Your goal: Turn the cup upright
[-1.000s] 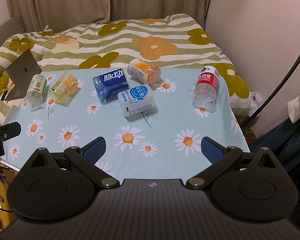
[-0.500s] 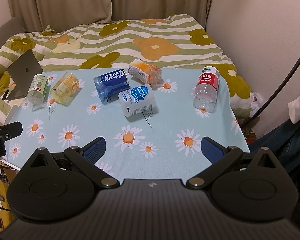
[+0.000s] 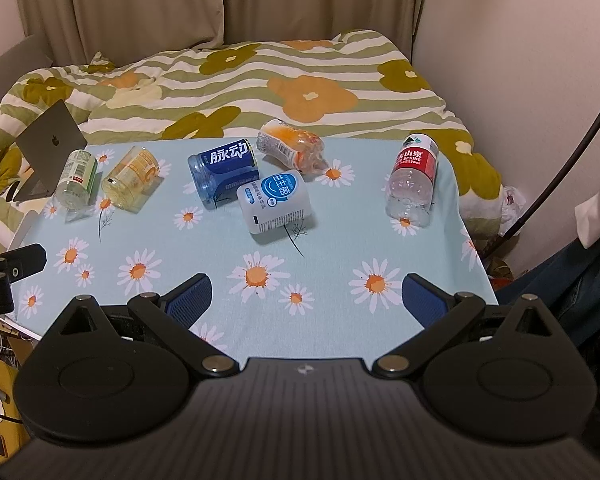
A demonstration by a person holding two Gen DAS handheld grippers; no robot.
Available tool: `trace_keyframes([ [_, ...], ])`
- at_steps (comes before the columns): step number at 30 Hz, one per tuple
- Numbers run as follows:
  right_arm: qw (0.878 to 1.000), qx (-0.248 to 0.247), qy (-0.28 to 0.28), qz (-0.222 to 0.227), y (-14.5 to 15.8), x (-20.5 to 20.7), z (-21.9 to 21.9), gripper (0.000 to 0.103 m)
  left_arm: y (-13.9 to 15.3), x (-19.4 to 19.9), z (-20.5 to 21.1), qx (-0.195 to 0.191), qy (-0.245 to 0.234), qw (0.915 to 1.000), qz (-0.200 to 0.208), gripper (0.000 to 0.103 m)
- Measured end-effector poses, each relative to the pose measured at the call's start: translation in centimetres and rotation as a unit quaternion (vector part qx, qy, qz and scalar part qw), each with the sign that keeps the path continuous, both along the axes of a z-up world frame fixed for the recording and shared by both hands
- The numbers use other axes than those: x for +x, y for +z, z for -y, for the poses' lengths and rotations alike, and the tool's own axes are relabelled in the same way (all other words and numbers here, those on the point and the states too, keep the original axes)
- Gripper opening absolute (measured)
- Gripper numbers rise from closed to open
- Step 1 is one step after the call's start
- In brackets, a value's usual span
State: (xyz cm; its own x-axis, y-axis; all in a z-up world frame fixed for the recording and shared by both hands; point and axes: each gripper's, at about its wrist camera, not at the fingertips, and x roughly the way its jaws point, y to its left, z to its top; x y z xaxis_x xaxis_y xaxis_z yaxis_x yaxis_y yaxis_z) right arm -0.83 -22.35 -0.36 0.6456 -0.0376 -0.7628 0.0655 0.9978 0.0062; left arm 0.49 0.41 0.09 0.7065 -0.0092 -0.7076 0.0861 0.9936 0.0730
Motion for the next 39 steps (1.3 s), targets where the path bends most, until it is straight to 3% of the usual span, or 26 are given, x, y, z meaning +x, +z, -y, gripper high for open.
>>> trace_keyframes([
  [29,1.0,0.007,0.007,0.0,0.1,-0.8,0.0,0.103,0.8,-1.3,0.2,0.008,0.011,0.9999,0.005,0.103],
  [35,0.999,-0.027,0.031,0.006,0.3,-0.3,0.7,0.103,1.3,-0.8,1.1,0.011,0.025,0.9996,-0.001,0.103],
  [39,0.999,-0.015,0.047,0.003,0.1,0.5,2.3,0.103,1.5,0.3,2.4,0.012,0.038,0.9992,-0.002,0.103],
])
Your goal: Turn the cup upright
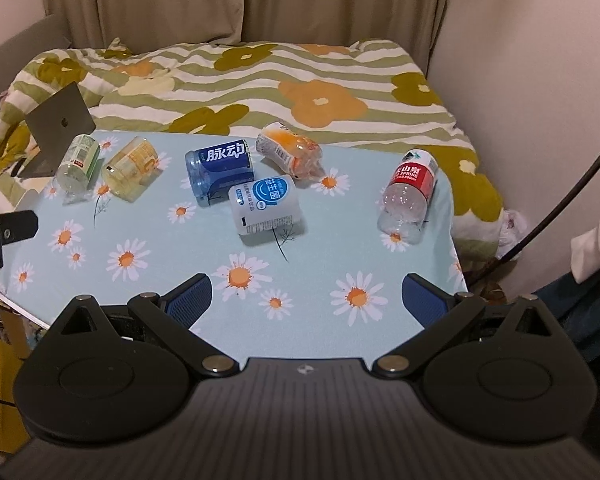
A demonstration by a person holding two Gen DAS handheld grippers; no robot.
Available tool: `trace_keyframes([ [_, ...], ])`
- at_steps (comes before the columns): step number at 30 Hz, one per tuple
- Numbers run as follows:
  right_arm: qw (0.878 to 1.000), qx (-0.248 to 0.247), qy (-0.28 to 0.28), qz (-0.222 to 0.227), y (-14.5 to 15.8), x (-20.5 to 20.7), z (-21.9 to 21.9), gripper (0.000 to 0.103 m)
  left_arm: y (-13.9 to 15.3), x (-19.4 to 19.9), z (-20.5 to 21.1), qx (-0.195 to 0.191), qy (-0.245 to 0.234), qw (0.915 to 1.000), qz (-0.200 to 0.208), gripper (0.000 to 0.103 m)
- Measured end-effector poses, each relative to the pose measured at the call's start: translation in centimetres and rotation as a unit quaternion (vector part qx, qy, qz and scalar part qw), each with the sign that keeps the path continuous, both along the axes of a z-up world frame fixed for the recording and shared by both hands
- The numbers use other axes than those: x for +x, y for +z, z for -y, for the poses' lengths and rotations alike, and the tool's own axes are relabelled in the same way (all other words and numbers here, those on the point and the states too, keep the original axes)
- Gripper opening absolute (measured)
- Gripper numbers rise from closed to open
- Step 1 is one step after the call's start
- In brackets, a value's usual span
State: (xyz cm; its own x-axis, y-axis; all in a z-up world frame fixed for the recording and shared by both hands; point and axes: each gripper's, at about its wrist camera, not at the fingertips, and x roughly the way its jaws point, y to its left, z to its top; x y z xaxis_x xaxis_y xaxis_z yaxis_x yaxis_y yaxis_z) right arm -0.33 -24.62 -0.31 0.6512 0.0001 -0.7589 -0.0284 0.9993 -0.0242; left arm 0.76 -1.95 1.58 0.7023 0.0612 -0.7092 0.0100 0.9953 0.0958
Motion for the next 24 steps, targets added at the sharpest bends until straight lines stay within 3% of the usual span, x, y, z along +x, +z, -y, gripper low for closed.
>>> trace_keyframes([
  [7,0.999,0.022,0.038,-0.019,-0.9,2.0,2.5,0.103,0.0,2.8,2.1,0.009,-0.008,0.9999,0.002,0.103],
  [14,0.998,0.051,0.015,-0.044,-1.9,4.0,4.3,0.103,-0.7,8.3,3.5,0.028,-0.067,0.9972,-0.015,0.103],
  [19,0.996,0.067,-0.036,-0.053,-2.7,5.6,5.1,0.103,-2.1,13.2,4.6,0.035,-0.139,0.9888,-0.041,0.103],
  [24,0.993,0.055,-0.083,-0.059,-3.7,7.7,5.6,0.103,-4.7,18.3,5.7,0.012,-0.195,0.9763,-0.094,0.102],
])
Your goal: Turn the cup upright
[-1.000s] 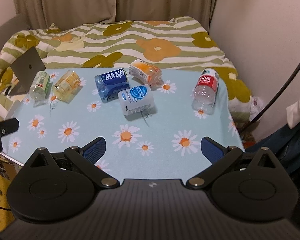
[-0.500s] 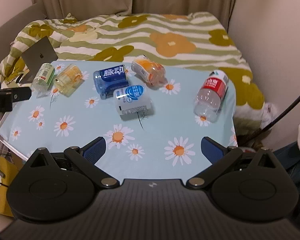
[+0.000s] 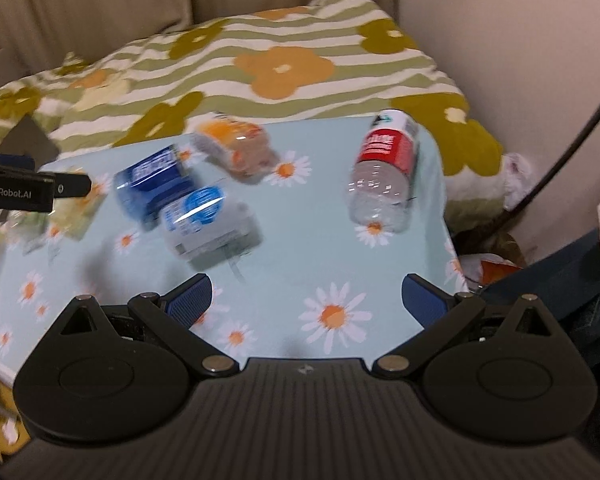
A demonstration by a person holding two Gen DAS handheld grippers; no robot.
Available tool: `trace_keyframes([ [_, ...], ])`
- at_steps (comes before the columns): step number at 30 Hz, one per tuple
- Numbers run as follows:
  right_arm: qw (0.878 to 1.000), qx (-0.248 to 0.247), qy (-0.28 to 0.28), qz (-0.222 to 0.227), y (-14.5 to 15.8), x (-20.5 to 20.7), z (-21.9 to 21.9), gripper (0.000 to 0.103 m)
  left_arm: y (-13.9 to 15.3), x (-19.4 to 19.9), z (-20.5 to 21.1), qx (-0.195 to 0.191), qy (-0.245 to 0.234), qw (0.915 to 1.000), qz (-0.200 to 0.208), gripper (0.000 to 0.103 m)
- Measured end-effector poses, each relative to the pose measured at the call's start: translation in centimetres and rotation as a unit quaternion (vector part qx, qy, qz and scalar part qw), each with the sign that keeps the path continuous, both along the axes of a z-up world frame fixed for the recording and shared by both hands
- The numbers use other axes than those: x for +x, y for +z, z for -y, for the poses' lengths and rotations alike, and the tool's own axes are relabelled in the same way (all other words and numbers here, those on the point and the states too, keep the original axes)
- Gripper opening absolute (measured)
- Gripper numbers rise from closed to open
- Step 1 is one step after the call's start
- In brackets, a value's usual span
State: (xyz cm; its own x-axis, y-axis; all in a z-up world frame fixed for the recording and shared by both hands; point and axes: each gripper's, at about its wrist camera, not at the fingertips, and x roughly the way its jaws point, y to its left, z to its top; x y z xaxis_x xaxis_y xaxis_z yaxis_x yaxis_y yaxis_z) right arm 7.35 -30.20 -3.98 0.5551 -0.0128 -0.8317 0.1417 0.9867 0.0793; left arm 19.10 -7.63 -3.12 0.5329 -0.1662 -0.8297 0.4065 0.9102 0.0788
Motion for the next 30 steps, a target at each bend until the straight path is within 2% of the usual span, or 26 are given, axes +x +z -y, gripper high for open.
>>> trace_keyframes([
  [5,0.999,0.01,-0.047,-0.019,-1.4,1.9,0.3,0.103,-2.6,3.6,1.8,0.035,-0.064,0.9968,-0.033,0.101],
  [10,0.996,0.02,-0.075,-0.041,-2.9,2.9,0.1,0.103,-4.9,6.0,3.1,0.073,-0.121,0.9889,-0.047,0.098],
  [15,0.993,0.029,-0.098,-0.057,-4.1,3.8,0.2,0.103,-6.9,7.7,4.1,0.092,-0.162,0.9801,-0.069,0.098],
  [21,0.99,0.039,-0.116,-0.069,-5.3,4.6,0.6,0.103,-8.7,8.5,4.9,0.104,-0.189,0.9725,-0.088,0.095],
  [23,0.989,0.039,-0.12,-0.072,-5.5,4.7,0.6,0.103,-9.4,8.6,5.1,0.111,-0.194,0.9699,-0.096,0.08],
  [25,0.989,0.041,-0.122,-0.073,-5.6,4.7,0.6,0.103,-9.8,8.6,5.3,0.118,-0.194,0.9686,-0.101,0.076],
  [30,0.989,0.043,-0.12,-0.077,-5.8,4.6,0.5,0.103,-9.9,8.4,5.3,0.123,-0.195,0.9686,-0.094,0.075],
])
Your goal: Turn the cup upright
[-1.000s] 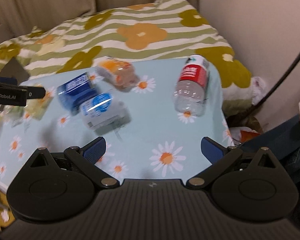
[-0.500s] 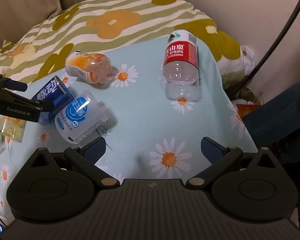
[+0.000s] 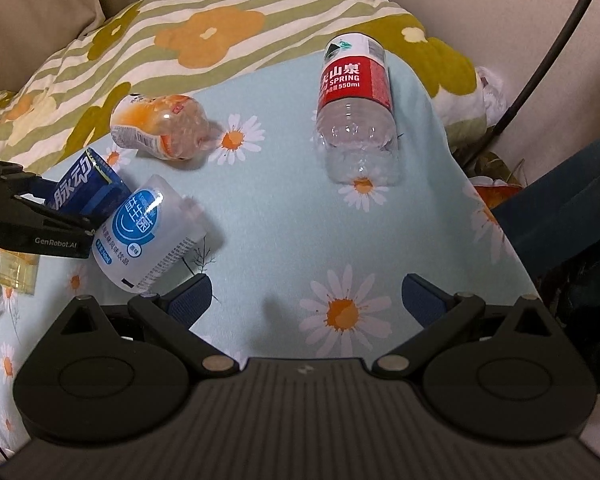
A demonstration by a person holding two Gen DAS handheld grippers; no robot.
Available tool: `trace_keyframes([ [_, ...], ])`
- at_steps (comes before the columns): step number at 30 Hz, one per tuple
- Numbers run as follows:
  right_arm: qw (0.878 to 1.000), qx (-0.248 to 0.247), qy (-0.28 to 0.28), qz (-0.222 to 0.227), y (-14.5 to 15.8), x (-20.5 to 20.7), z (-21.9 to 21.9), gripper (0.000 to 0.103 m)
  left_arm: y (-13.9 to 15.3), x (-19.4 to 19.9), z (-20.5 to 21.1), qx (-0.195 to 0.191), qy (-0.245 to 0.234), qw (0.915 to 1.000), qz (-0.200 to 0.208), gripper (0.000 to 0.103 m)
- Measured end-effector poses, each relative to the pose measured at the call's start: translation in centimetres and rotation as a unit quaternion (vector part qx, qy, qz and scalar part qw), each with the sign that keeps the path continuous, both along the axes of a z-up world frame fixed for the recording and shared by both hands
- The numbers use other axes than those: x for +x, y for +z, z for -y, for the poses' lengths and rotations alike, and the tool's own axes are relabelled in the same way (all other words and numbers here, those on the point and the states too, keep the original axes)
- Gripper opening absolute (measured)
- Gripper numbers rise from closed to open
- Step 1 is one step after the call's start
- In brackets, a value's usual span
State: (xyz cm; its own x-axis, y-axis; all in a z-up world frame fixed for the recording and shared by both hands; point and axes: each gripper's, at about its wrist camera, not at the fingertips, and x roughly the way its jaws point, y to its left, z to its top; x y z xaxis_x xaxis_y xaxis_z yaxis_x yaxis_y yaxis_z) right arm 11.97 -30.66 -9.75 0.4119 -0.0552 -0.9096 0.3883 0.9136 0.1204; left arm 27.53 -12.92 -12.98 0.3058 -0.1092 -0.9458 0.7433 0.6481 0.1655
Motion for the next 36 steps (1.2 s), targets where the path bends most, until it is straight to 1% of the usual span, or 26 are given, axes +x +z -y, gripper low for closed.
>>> trace_keyframes([
  [4,1.0,-0.001,0.004,0.003,0.2,0.0,-0.1,0.103,0.3,-0.3,0.0,0.001,0.005,1.0,0.007,0.074],
  [9,0.999,-0.012,0.028,0.01,1.0,-0.1,-0.5,0.103,1.5,-1.0,-0.5,-0.008,0.028,0.9994,0.018,0.074],
  [16,0.997,-0.017,0.07,0.032,2.8,-0.7,-0.7,0.103,4.1,-3.5,-1.5,-0.032,0.078,0.996,0.03,0.074],
  [22,0.991,-0.03,0.121,0.055,4.7,-2.1,-1.0,0.103,6.0,-7.4,-2.6,-0.057,0.139,0.988,0.035,0.074],
  [26,0.985,-0.037,0.157,0.063,5.2,-3.4,-1.2,0.103,6.2,-10.3,-3.5,-0.078,0.189,0.9786,0.024,0.075],
  [30,0.978,-0.037,0.194,0.064,4.9,-4.6,-1.5,0.103,5.4,-13.1,-4.1,-0.091,0.233,0.9682,0.011,0.075],
  [32,0.974,-0.039,0.214,0.063,4.5,-5.3,-1.9,0.103,4.7,-14.3,-4.4,-0.098,0.259,0.9609,0.001,0.075],
  [36,0.967,-0.036,0.248,0.053,3.2,-6.4,-2.7,0.103,3.3,-16.2,-5.0,-0.118,0.316,0.9413,-0.021,0.075],
])
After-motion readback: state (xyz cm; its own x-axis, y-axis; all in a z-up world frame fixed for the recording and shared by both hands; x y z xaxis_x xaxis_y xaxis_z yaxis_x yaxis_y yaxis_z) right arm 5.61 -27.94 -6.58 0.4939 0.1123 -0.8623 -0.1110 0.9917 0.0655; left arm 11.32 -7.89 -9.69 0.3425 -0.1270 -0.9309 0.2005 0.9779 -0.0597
